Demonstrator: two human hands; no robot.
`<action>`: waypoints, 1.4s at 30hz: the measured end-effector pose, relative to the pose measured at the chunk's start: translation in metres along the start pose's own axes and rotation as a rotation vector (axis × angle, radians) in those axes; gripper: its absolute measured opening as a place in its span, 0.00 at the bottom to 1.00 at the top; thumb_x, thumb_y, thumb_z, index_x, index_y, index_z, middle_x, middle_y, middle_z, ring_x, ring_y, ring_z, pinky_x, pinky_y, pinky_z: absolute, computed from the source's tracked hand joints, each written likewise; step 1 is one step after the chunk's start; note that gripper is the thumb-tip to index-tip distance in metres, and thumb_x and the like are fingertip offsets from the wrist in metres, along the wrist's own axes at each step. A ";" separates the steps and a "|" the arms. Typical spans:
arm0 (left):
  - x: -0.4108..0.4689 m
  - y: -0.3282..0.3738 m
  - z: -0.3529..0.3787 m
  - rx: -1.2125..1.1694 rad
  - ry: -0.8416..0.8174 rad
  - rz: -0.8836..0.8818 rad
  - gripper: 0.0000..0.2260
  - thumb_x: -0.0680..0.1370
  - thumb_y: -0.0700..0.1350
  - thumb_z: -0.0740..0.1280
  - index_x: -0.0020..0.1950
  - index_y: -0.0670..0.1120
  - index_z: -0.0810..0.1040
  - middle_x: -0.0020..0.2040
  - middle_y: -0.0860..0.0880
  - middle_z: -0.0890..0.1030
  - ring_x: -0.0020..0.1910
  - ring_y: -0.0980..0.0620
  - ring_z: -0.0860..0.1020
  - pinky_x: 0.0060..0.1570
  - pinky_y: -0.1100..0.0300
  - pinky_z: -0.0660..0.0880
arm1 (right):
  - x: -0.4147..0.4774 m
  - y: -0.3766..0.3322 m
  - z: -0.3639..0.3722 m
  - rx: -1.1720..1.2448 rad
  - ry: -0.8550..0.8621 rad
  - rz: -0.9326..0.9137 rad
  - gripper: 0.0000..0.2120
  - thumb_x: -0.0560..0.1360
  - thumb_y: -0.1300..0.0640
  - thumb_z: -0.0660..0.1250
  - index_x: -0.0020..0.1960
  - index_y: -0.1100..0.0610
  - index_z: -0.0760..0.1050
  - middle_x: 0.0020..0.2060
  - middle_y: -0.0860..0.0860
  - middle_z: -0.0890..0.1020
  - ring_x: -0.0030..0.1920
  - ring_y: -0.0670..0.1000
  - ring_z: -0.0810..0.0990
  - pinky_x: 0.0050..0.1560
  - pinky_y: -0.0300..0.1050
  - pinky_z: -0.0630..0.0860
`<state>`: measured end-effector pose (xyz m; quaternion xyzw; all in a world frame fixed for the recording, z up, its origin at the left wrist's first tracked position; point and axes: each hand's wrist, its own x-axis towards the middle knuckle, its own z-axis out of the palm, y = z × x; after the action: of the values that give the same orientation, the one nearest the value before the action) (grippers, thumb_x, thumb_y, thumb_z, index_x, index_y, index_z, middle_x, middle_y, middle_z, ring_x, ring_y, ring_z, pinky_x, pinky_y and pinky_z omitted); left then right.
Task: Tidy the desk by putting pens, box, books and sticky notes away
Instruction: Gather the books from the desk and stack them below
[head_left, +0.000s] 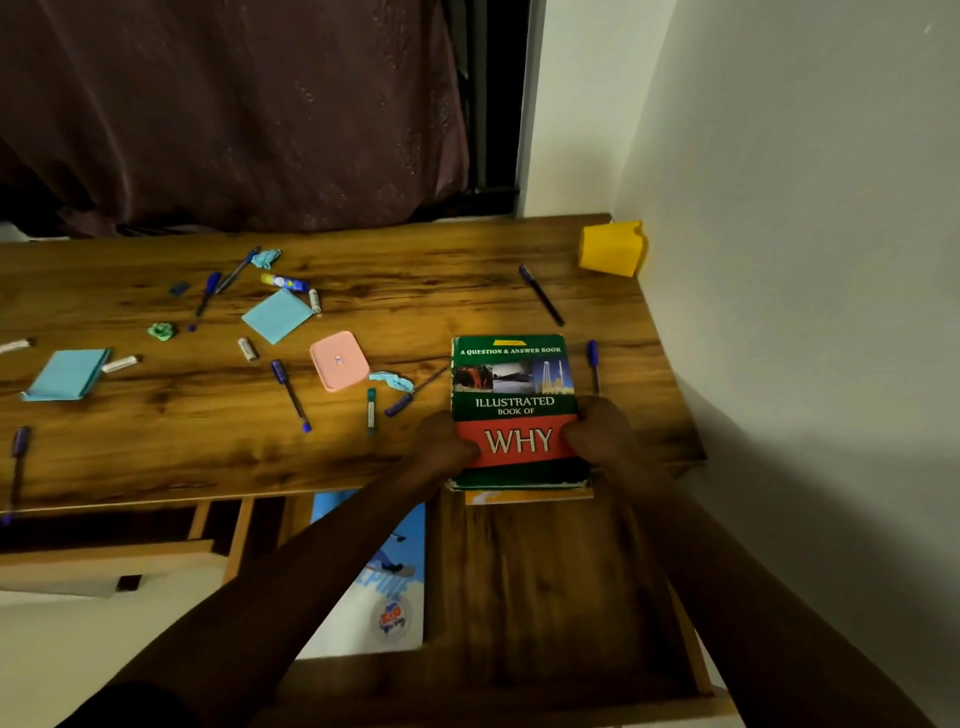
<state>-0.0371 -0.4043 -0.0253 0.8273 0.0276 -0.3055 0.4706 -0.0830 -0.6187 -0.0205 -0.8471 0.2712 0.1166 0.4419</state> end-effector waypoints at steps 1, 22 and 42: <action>-0.001 0.000 -0.002 0.010 -0.025 -0.006 0.20 0.77 0.36 0.70 0.67 0.45 0.75 0.62 0.43 0.81 0.59 0.43 0.80 0.57 0.47 0.80 | -0.001 0.000 -0.001 -0.013 0.006 -0.014 0.16 0.77 0.65 0.65 0.64 0.60 0.79 0.58 0.59 0.84 0.55 0.57 0.84 0.38 0.35 0.74; -0.011 -0.026 -0.006 -0.198 -0.027 -0.049 0.11 0.82 0.44 0.67 0.64 0.48 0.78 0.60 0.44 0.83 0.56 0.46 0.82 0.59 0.44 0.80 | -0.020 0.026 0.004 0.370 0.013 0.075 0.10 0.80 0.57 0.68 0.59 0.60 0.81 0.52 0.54 0.85 0.50 0.54 0.84 0.54 0.49 0.80; -0.126 -0.105 -0.013 -0.306 -0.470 -0.068 0.29 0.69 0.40 0.79 0.69 0.46 0.75 0.61 0.44 0.84 0.60 0.40 0.82 0.61 0.36 0.78 | -0.165 0.076 0.005 0.753 -0.294 0.085 0.19 0.77 0.63 0.70 0.67 0.60 0.74 0.59 0.59 0.84 0.59 0.61 0.84 0.61 0.62 0.80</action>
<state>-0.1680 -0.3051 -0.0342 0.6516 -0.0088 -0.4969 0.5731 -0.2618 -0.5911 -0.0032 -0.5884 0.2635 0.1473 0.7501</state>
